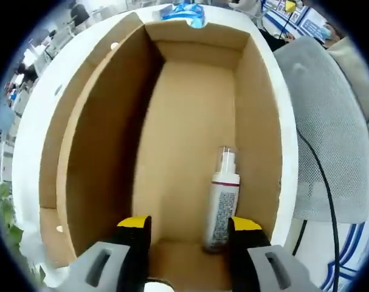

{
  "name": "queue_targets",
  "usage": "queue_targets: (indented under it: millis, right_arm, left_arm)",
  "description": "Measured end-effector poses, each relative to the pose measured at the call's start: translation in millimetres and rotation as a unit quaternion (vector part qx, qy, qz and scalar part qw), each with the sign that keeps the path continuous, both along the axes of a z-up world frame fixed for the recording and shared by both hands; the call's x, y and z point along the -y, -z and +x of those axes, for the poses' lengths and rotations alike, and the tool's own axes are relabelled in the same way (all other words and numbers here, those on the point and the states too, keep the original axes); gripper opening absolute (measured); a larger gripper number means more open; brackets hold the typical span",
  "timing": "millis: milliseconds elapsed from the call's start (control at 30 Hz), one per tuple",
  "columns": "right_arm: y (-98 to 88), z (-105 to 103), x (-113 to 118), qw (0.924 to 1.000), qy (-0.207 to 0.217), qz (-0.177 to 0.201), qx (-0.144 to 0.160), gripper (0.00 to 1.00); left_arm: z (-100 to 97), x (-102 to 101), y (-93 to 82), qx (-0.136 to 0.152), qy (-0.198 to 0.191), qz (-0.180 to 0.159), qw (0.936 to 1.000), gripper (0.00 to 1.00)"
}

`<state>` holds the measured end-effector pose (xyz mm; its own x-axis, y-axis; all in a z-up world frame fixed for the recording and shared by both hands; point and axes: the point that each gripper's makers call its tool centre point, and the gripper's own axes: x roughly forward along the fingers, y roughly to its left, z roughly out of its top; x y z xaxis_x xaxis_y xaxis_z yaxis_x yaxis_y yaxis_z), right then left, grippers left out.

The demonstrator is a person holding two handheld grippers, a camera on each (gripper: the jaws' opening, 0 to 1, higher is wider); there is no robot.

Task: Operate the shoe box by opening the lid, removing the specified soft item, and placing it in the target area until the item is outside and the box remains undamaged.

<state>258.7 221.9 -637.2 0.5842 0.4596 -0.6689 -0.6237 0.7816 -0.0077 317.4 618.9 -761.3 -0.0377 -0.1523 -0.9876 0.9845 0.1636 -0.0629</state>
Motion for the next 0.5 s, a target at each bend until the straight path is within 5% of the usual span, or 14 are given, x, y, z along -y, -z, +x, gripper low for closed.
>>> queue_targets:
  millis: [500]
  right_arm:
    - [5.1,-4,-2,0.9999,0.009,0.004,-0.009,0.96]
  left_arm:
    - [-7.9,16,-4.4,-0.021,0.032,-0.007,0.9992,0.48]
